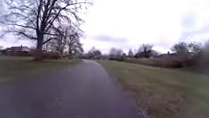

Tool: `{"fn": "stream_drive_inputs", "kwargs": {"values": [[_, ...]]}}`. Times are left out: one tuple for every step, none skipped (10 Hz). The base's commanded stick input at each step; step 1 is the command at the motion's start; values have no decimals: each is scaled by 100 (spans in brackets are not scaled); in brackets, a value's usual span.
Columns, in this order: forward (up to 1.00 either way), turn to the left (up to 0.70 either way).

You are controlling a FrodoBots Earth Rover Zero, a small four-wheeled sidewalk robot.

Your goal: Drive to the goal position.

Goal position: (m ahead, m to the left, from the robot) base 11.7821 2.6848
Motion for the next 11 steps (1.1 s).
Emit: {"fn": "stream_drive_inputs", "kwargs": {"values": [[100, 0], [100, 0], [100, 0], [100, 0], [100, 0], [100, 0], [100, 0], [100, 0], [100, 0], [100, 0], [100, 0]]}}
